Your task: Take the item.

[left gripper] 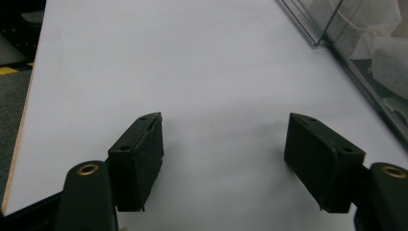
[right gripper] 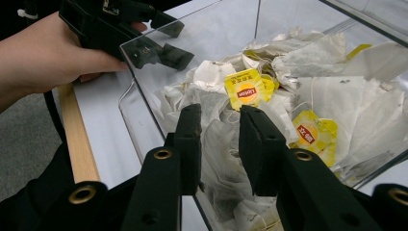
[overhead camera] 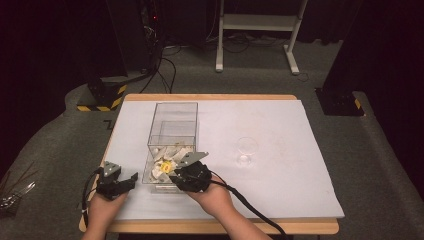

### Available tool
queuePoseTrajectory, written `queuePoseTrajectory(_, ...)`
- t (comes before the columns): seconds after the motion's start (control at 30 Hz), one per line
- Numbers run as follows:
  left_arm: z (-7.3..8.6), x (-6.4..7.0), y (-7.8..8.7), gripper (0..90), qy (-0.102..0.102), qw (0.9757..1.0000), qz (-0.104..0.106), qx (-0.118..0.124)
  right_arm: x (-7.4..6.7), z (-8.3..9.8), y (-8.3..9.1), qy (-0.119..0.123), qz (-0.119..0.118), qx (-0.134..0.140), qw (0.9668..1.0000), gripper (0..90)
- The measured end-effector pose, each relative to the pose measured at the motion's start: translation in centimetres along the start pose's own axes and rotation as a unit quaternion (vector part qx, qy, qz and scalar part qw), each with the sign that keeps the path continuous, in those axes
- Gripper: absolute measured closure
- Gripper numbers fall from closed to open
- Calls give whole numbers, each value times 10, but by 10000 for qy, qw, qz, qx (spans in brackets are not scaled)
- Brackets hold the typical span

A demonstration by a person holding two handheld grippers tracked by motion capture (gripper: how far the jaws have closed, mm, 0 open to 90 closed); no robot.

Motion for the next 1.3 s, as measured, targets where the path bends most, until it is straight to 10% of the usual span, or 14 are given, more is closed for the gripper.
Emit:
queuePoseTrajectory(0.33, 0, 0, 0, 300, 5, 10000, -1, 2, 1, 5, -1, -13, -165, -73, 9998, 897)
queuePoseTrajectory(1.0, 0, 0, 0, 300, -3, 10000, -6, 3, 7, 4, 16, -126, -26, 444, 9989, 900)
queuePoseTrajectory(1.13, 0, 0, 0, 300, -3, 10000, -5, 1, 6, 3, 11, -219, -55, 468, 9986, 644)
queuePoseTrajectory(1.3, 0, 0, 0, 300, -1, 10000, -5, 1, 6, 2, 3, -271, 154, 410, 9987, 580)
Point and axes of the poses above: each handheld gripper's, and its own axes: y roughly backward along the jaws, z roughly out of its underside, x roughly to its right, the point moved 3 cm from there along -y, roughly forward along the jaws, and after that the axes turned 4 degrees about -y, right-handed, at the moved point
